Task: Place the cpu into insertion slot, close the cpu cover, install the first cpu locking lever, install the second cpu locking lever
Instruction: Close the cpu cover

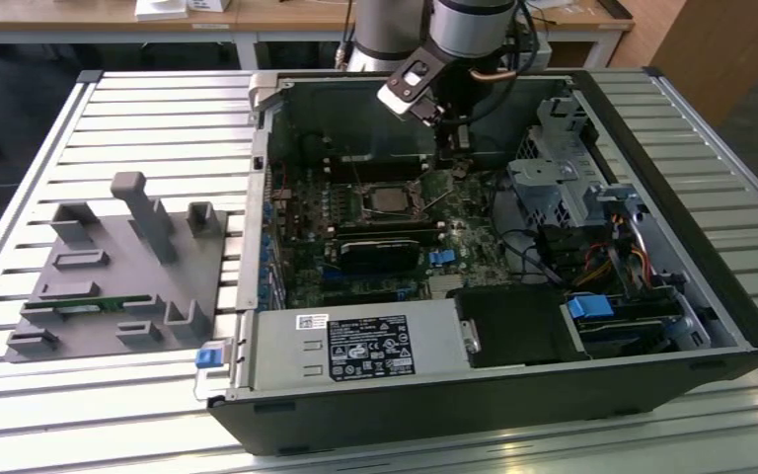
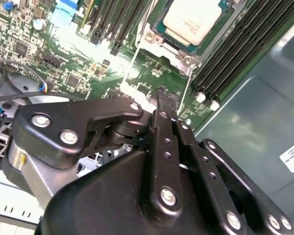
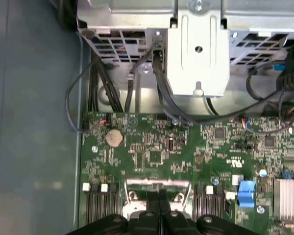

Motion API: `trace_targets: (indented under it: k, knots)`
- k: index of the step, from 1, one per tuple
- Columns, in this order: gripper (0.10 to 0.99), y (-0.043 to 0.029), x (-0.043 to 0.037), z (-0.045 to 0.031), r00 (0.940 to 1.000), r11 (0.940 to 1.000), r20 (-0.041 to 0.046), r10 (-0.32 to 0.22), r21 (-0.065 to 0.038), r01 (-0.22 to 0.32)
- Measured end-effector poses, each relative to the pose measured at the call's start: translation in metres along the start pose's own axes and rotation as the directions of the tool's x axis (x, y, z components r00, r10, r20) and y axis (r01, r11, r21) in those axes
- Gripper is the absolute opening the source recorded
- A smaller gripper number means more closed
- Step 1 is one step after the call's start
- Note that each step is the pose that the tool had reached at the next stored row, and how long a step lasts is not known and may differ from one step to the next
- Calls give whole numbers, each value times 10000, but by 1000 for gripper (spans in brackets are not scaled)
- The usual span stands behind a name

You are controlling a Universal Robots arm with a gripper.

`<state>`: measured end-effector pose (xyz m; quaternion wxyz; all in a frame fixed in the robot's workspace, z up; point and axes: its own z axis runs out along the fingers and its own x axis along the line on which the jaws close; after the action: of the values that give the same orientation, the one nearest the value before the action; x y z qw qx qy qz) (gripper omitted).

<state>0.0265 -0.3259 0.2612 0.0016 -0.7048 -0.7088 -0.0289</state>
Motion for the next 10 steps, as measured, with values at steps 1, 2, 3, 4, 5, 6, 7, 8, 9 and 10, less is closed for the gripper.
trace_targets:
  k: [1, 2, 3, 4, 5, 6, 7, 8, 9, 10]
  knots:
    - [106, 8, 0, 3, 10000, 10000, -1, -45, 3, 45]
    - [106, 16, 0, 6, 10000, 10000, -3, -91, 6, 91]
    - [106, 27, 0, 10, 9999, 9999, -4, -124, 10, 124]
    - [106, 45, 1, 15, 9999, 9999, -6, -139, 20, 139]
    - [106, 66, 5, 18, 9999, 9999, -5, -139, 29, 139]
    - [106, 83, 9, 21, 9999, 9999, -3, -137, 35, 137]
    - [106, 97, 15, 24, 9999, 9999, -5, -138, 39, 138]
    - [106, 106, 19, 27, 9999, 9999, -6, -138, 42, 138]
    - [106, 115, 23, 30, 9999, 9999, -6, -138, 44, 138]
    - [106, 129, 29, 33, 9999, 9999, -6, -138, 48, 138]
